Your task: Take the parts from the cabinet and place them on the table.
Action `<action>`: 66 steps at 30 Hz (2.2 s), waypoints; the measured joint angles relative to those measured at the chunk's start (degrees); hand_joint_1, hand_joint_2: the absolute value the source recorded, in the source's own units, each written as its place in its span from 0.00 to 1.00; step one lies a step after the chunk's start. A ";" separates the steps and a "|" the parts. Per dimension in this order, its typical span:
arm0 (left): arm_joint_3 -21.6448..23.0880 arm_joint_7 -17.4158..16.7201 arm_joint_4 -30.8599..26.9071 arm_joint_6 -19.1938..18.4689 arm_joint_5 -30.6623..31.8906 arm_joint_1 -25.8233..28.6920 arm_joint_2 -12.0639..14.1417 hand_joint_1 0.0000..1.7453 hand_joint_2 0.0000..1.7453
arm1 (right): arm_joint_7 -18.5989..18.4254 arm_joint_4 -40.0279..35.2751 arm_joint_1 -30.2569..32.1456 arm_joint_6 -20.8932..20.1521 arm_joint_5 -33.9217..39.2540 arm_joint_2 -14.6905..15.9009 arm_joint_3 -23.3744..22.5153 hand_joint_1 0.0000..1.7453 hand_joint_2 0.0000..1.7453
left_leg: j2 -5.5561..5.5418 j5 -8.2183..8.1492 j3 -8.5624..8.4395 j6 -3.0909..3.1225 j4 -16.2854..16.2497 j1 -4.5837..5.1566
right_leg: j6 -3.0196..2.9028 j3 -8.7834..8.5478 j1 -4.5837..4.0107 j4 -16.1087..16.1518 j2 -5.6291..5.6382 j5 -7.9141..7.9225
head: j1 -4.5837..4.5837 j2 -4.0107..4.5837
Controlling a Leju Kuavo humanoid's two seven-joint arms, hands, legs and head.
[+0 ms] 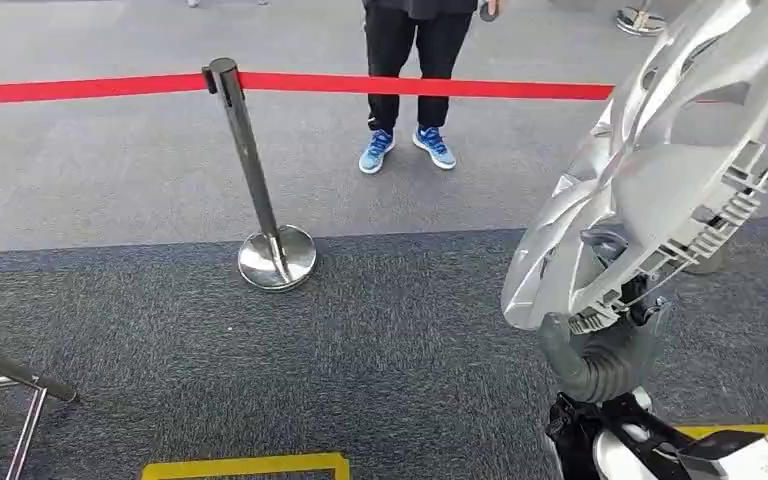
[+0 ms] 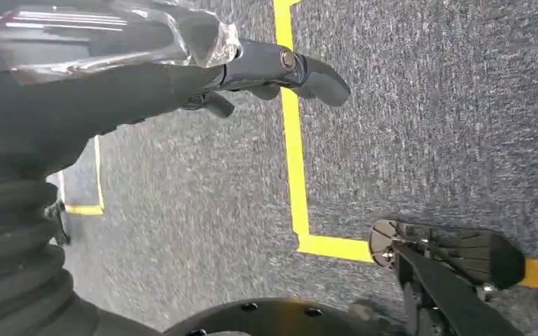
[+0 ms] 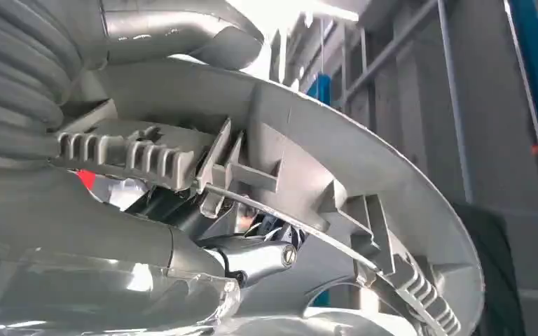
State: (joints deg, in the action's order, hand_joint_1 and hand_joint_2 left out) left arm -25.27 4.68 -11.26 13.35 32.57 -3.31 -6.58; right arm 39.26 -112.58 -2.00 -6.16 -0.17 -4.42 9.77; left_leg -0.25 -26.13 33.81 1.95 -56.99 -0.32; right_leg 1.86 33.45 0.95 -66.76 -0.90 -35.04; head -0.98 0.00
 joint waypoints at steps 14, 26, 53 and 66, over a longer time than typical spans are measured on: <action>-0.35 0.33 0.00 0.06 -0.04 0.42 -0.52 0.00 1.00 | 0.26 0.50 -0.42 -0.11 0.26 0.11 -0.33 1.00 1.00 | -3.19 -2.10 2.62 -2.35 -3.74 0.40 | -2.45 -2.49 0.21 8.93 1.97 6.88 | -0.53 0.00; -0.35 0.29 -0.02 -0.22 0.46 0.06 0.09 0.00 1.00 | 0.37 0.52 -0.35 -0.09 0.09 0.00 -1.01 1.00 1.00 | 3.20 -0.73 0.25 -1.13 -0.53 1.43 | -1.49 -3.61 -0.67 8.96 -5.98 5.45 | -0.33 0.00; -0.83 0.00 -0.02 -0.37 1.07 0.26 0.04 0.00 1.00 | 0.52 -0.50 0.70 1.46 -1.25 -0.59 -2.88 1.00 1.00 | 4.54 -1.10 0.56 -1.27 -2.18 1.26 | -2.72 -2.21 -0.52 7.48 -4.06 5.56 | -0.42 0.00; -0.85 -0.28 0.00 -0.57 0.98 0.20 -0.42 0.00 1.00 | 0.52 -1.55 1.87 2.01 -1.20 -0.61 -4.28 1.00 1.00 | -3.66 -0.82 -0.81 0.13 -0.51 0.17 | 0.03 3.55 -0.07 -4.22 0.68 2.17 | 0.18 0.00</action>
State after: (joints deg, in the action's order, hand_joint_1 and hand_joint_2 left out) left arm -26.12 4.39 -11.26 12.78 33.55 -3.11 -6.99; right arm 39.78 -114.14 -0.12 -4.15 -1.38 -5.03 5.49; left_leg -3.91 -26.95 33.00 2.08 -57.50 -0.15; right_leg 1.90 36.99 0.88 -70.99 -0.22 -32.87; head -0.81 0.00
